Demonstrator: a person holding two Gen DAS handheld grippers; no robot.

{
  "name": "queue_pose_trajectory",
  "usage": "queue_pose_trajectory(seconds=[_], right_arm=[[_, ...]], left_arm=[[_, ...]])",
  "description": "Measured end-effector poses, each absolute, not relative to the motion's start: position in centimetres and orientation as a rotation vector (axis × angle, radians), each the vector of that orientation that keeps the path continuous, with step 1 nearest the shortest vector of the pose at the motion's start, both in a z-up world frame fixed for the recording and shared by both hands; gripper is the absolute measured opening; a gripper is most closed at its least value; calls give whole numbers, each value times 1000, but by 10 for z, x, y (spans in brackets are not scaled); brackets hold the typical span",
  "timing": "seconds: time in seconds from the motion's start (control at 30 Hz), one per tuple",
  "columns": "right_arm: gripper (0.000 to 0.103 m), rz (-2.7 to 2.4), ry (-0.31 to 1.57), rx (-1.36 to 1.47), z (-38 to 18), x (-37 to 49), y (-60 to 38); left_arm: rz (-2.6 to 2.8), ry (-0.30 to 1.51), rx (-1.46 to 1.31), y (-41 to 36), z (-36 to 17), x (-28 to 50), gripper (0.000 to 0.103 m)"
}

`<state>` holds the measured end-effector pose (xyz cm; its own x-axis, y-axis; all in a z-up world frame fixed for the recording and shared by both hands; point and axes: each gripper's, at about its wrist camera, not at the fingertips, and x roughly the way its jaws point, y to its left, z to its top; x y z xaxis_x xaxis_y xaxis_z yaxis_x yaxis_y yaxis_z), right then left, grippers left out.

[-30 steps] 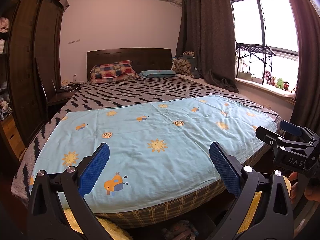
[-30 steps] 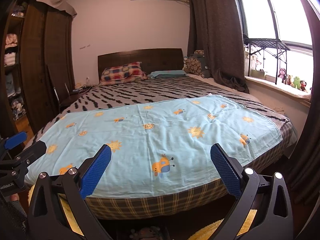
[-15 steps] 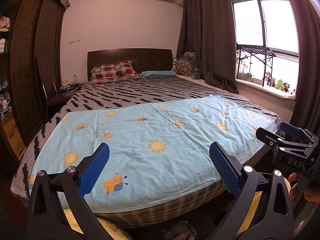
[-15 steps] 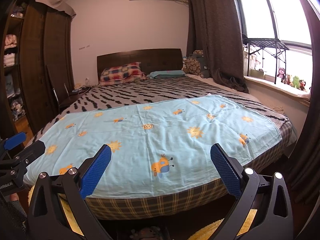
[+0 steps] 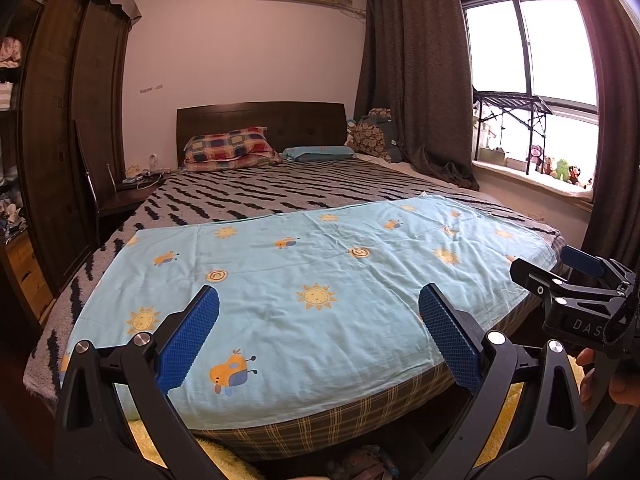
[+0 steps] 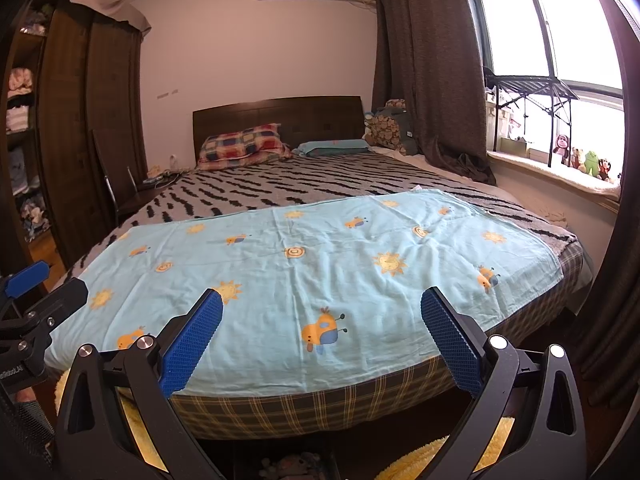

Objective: Collect trash

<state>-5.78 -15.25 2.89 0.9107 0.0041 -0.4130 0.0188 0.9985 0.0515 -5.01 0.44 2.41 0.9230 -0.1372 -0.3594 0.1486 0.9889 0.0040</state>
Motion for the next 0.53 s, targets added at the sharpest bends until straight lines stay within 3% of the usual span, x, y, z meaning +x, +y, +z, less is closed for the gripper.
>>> queue_pose_trajectory(seconds=[0.53], right_arm=[[100,-8,427,55,28,-58,-153]], left_arm=[[-124,387,40,4,21,-46,95]])
